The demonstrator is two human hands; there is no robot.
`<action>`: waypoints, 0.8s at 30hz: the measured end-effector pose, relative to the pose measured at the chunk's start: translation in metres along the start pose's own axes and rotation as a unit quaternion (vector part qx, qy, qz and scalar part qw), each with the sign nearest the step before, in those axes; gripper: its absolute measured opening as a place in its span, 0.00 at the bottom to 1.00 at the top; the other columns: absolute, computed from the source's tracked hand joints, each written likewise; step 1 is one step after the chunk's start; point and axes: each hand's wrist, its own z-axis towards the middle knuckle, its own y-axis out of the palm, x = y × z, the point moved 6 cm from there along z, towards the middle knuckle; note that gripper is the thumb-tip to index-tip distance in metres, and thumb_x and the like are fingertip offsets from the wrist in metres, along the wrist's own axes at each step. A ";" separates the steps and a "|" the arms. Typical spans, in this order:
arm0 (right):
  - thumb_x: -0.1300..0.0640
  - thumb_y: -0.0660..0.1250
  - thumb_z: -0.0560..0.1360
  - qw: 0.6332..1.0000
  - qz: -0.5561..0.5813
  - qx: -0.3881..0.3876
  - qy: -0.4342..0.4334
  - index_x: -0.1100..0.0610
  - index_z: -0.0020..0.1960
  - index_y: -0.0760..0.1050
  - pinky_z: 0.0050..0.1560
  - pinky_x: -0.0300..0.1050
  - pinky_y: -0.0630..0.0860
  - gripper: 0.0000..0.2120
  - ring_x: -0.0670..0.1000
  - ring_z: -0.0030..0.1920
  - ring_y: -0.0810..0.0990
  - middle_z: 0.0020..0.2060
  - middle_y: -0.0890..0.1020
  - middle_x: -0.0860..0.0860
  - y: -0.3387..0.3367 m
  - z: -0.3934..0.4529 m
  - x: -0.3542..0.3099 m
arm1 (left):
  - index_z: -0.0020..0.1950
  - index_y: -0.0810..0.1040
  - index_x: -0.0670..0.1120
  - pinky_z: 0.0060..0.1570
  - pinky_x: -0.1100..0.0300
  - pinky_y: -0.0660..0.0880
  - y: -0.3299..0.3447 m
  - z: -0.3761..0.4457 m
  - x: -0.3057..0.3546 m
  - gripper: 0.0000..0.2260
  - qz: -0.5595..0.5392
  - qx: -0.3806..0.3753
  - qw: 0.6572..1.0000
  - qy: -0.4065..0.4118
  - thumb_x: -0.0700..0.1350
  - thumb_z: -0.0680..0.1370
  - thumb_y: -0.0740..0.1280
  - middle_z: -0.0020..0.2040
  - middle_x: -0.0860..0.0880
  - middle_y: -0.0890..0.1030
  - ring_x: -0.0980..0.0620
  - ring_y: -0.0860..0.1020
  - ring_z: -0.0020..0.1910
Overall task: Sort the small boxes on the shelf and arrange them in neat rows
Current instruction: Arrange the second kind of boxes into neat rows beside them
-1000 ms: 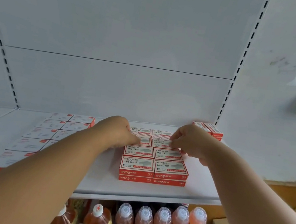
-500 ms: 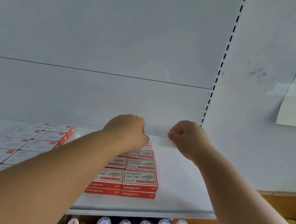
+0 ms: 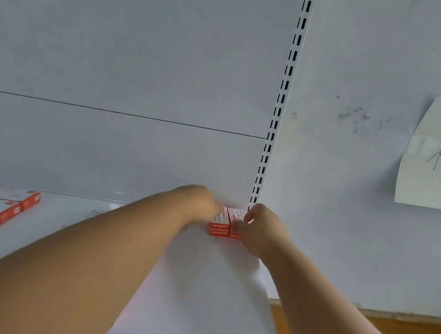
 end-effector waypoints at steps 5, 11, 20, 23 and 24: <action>0.54 0.69 0.72 0.996 0.073 -0.043 0.006 0.56 0.57 0.69 0.40 0.44 0.74 0.16 0.55 0.46 0.80 0.45 0.77 0.52 -0.002 0.008 0.008 | 0.54 0.80 0.41 0.45 0.59 0.73 0.012 0.011 0.008 0.14 -0.001 -0.002 0.999 -0.036 0.50 0.80 0.63 0.52 0.41 0.83 0.42 0.81 0.52; 0.64 0.63 0.71 0.968 0.239 -0.069 0.012 0.57 0.43 0.79 0.28 0.40 0.65 0.07 0.50 0.28 0.71 0.31 0.76 0.52 -0.006 0.009 0.012 | 0.48 0.79 0.41 0.27 0.64 0.68 0.008 0.014 -0.008 0.04 -0.207 0.047 0.974 -0.076 0.39 0.77 0.66 0.41 0.42 0.83 0.48 0.78 0.33; 0.66 0.63 0.78 0.866 0.479 -0.138 -0.030 0.59 0.56 0.79 0.39 0.44 0.76 0.10 0.53 0.39 0.82 0.47 0.85 0.57 -0.007 0.002 -0.027 | 0.52 0.77 0.52 0.43 0.55 0.79 -0.041 -0.016 -0.057 0.09 -0.343 0.153 0.927 0.005 0.38 0.79 0.67 0.47 0.46 0.83 0.49 0.84 0.40; 0.66 0.63 0.78 0.883 0.441 -0.149 -0.060 0.59 0.56 0.79 0.41 0.44 0.78 0.09 0.54 0.44 0.85 0.48 0.85 0.57 -0.006 -0.009 -0.049 | 0.53 0.79 0.52 0.44 0.52 0.79 -0.051 -0.028 -0.080 0.09 -0.339 0.151 0.928 0.022 0.38 0.79 0.68 0.47 0.46 0.83 0.50 0.81 0.38; 0.66 0.63 0.78 0.887 0.431 -0.154 -0.067 0.59 0.56 0.78 0.40 0.45 0.78 0.09 0.55 0.43 0.85 0.47 0.85 0.57 -0.004 -0.013 -0.058 | 0.52 0.79 0.53 0.45 0.52 0.79 -0.053 -0.032 -0.089 0.09 -0.340 0.144 0.929 0.024 0.38 0.79 0.68 0.47 0.45 0.83 0.50 0.80 0.37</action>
